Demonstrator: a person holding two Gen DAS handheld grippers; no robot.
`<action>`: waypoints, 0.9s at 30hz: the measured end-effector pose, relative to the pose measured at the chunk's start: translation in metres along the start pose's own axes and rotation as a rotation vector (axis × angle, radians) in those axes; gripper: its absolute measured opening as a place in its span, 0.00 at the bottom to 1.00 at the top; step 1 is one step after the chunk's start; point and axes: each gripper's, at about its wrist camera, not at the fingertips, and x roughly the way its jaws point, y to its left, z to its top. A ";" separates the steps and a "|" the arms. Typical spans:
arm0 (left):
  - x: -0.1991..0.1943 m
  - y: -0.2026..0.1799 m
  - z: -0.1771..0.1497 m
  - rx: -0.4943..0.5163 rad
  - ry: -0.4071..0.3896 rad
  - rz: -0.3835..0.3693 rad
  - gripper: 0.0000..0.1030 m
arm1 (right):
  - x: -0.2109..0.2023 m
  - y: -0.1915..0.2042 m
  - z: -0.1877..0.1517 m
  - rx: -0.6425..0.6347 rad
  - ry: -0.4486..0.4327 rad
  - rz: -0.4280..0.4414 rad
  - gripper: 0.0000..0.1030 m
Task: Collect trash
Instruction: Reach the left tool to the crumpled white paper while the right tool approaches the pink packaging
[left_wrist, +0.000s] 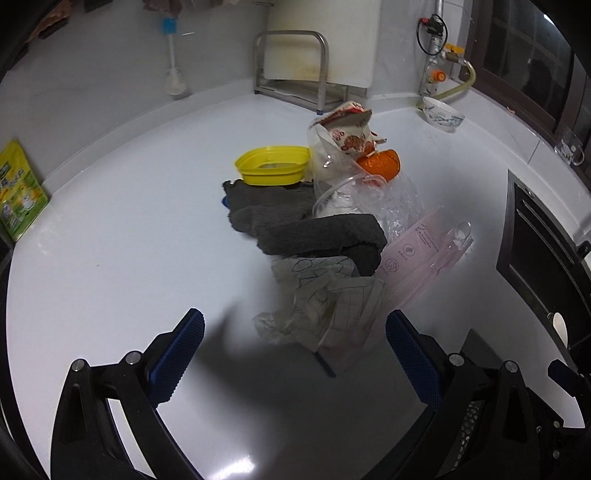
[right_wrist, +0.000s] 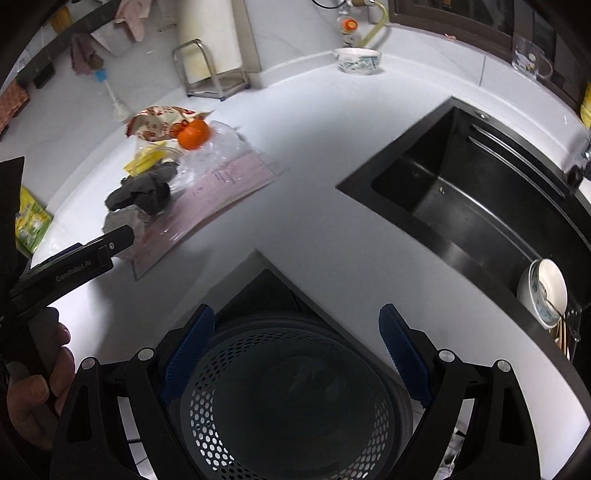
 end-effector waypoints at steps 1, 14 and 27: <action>0.004 -0.001 0.001 0.003 0.005 -0.006 0.94 | 0.002 0.000 0.000 0.008 0.002 -0.004 0.84; 0.021 0.006 0.015 0.085 0.030 -0.097 0.45 | 0.025 0.021 0.008 0.082 0.003 -0.014 0.84; 0.005 0.048 0.020 0.146 0.013 -0.116 0.40 | 0.038 0.074 0.031 0.148 -0.024 -0.009 0.84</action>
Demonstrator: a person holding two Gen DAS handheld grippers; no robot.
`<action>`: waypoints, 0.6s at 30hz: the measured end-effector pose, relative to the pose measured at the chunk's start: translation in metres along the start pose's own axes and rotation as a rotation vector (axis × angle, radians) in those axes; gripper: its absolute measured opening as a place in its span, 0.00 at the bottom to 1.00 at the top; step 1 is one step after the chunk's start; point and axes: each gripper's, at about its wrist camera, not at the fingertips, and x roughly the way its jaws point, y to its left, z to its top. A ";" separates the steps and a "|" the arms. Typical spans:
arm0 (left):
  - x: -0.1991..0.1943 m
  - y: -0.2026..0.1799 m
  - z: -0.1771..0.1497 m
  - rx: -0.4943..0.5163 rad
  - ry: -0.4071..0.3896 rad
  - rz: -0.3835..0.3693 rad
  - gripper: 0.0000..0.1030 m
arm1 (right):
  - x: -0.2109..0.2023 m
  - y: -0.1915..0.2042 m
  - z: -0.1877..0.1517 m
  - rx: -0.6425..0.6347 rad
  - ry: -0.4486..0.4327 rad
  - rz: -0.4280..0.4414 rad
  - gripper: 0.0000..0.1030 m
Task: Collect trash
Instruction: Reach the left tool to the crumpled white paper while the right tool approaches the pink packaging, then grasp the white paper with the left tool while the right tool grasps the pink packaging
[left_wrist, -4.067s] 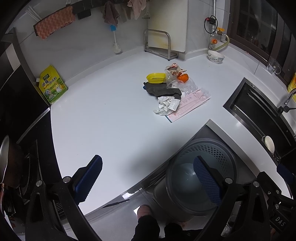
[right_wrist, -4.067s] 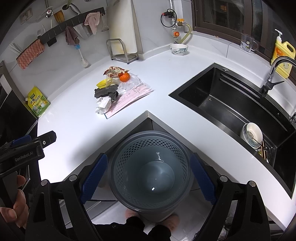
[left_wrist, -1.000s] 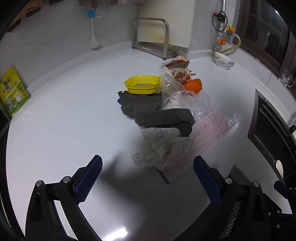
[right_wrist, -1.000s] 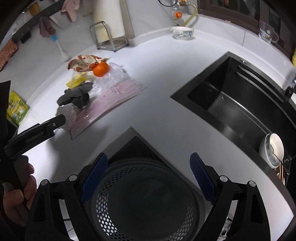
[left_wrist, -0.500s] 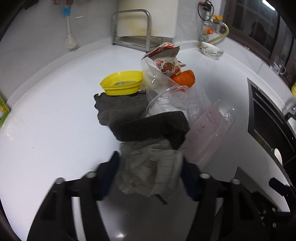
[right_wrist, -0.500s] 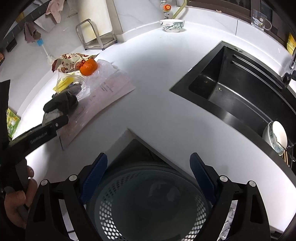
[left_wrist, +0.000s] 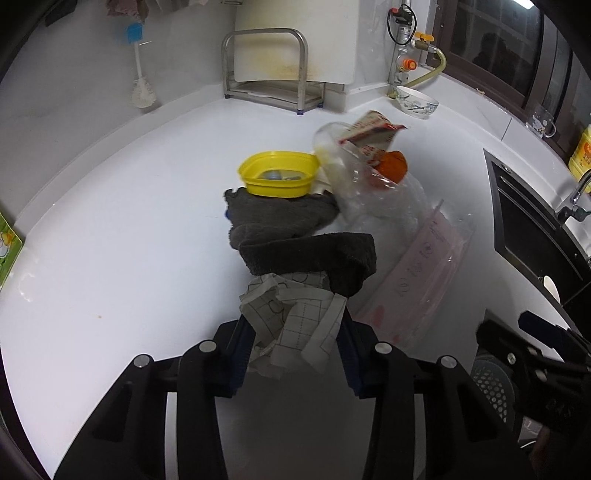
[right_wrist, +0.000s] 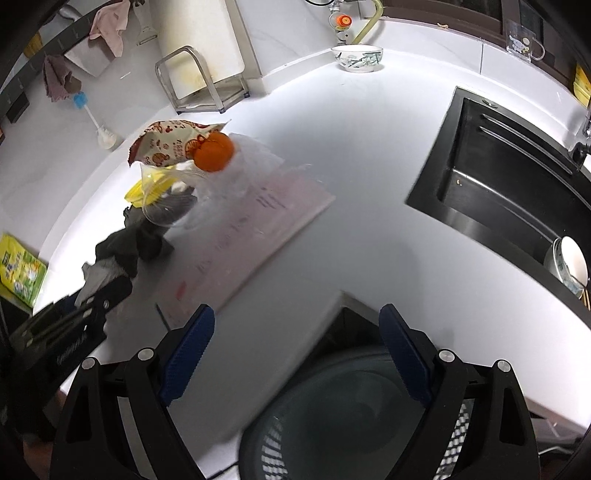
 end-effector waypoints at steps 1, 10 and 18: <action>-0.001 0.003 0.000 0.006 0.001 0.000 0.40 | 0.002 0.003 0.002 0.009 0.002 0.001 0.84; -0.011 0.028 -0.005 0.020 0.017 -0.066 0.40 | 0.014 0.031 0.012 0.055 -0.004 -0.018 0.84; -0.027 0.046 -0.011 0.035 0.021 -0.113 0.39 | 0.024 0.037 0.012 0.097 0.010 -0.043 0.84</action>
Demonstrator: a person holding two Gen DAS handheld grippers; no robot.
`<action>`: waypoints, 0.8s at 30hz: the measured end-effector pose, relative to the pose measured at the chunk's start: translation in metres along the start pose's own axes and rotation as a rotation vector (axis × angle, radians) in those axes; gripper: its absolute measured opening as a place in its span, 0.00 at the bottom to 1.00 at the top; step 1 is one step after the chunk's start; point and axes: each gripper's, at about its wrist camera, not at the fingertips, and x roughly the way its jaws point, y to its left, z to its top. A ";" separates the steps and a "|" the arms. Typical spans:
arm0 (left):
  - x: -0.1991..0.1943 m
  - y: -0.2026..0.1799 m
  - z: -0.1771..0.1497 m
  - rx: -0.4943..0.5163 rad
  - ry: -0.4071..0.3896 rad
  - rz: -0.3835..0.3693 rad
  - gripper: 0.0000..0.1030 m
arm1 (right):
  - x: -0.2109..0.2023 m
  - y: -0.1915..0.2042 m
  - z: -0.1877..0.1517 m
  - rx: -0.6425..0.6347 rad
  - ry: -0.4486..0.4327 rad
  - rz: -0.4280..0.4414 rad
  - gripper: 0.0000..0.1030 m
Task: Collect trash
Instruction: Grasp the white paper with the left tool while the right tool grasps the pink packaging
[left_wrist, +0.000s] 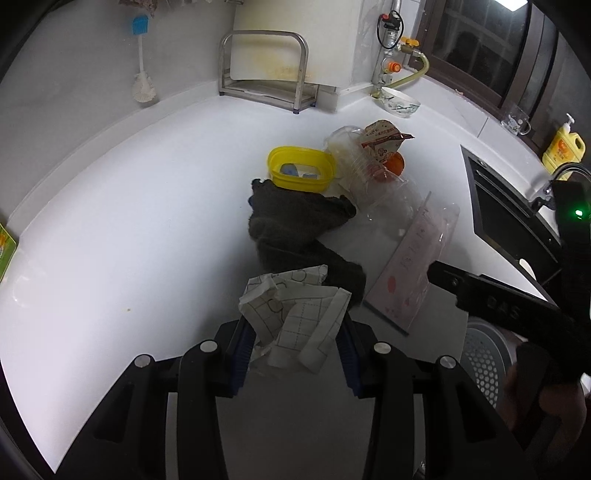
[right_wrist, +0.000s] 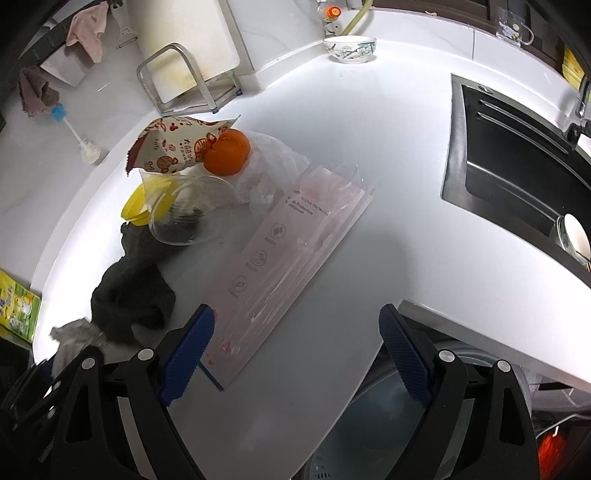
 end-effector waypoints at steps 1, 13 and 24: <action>-0.001 0.002 -0.001 0.002 0.003 0.002 0.39 | 0.002 0.001 0.000 0.008 0.002 -0.003 0.84; -0.004 0.021 0.001 0.004 -0.014 -0.012 0.39 | 0.014 0.018 0.005 0.092 -0.009 -0.103 0.84; -0.008 0.044 0.008 -0.018 -0.050 0.003 0.39 | 0.029 0.023 0.019 0.282 -0.017 -0.231 0.84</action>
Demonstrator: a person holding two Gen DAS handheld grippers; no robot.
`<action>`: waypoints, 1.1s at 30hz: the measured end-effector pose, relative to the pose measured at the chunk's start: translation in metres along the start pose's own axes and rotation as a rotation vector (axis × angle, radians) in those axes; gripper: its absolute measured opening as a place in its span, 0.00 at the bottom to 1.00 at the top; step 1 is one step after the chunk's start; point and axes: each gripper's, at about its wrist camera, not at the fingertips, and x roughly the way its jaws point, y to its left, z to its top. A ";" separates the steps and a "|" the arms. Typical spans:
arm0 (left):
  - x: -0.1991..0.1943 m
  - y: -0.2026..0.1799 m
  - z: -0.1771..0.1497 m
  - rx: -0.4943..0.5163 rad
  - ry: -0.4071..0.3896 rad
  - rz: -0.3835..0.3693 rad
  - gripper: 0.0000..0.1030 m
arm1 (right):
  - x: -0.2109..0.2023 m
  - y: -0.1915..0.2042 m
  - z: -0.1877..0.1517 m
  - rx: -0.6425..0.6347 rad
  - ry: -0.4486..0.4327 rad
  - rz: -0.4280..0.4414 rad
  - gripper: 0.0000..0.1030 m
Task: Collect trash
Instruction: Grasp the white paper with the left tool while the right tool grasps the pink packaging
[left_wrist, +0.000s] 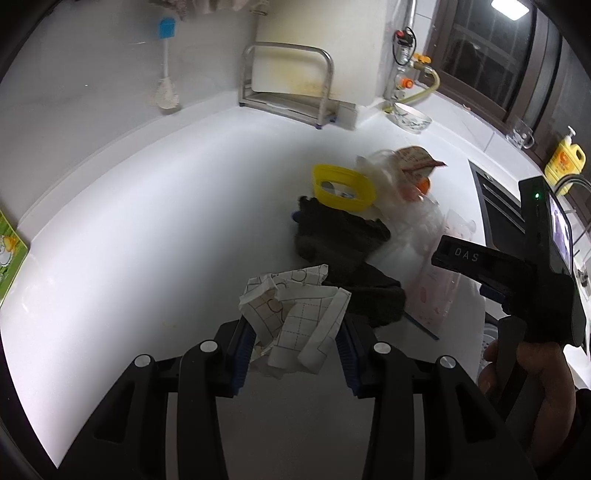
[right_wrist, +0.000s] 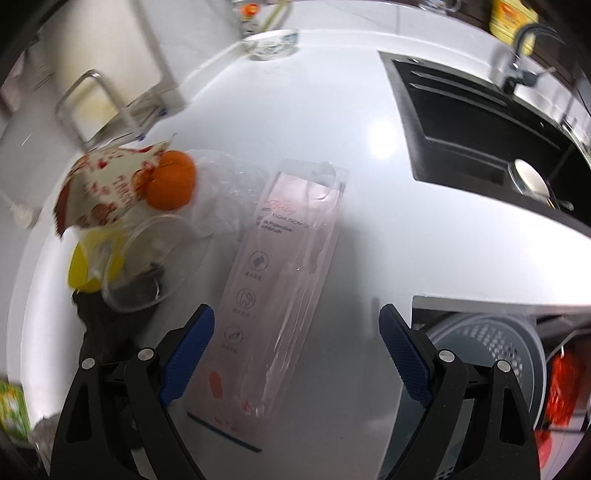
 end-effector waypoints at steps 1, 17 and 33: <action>0.000 0.002 0.001 -0.006 -0.003 0.002 0.39 | 0.000 0.000 0.000 0.011 -0.001 -0.005 0.84; 0.002 0.023 0.001 -0.052 -0.002 0.021 0.39 | 0.015 0.023 -0.005 -0.025 -0.031 -0.132 0.84; -0.004 0.012 0.001 -0.042 -0.008 0.014 0.39 | 0.005 0.022 -0.011 -0.184 -0.069 -0.035 0.56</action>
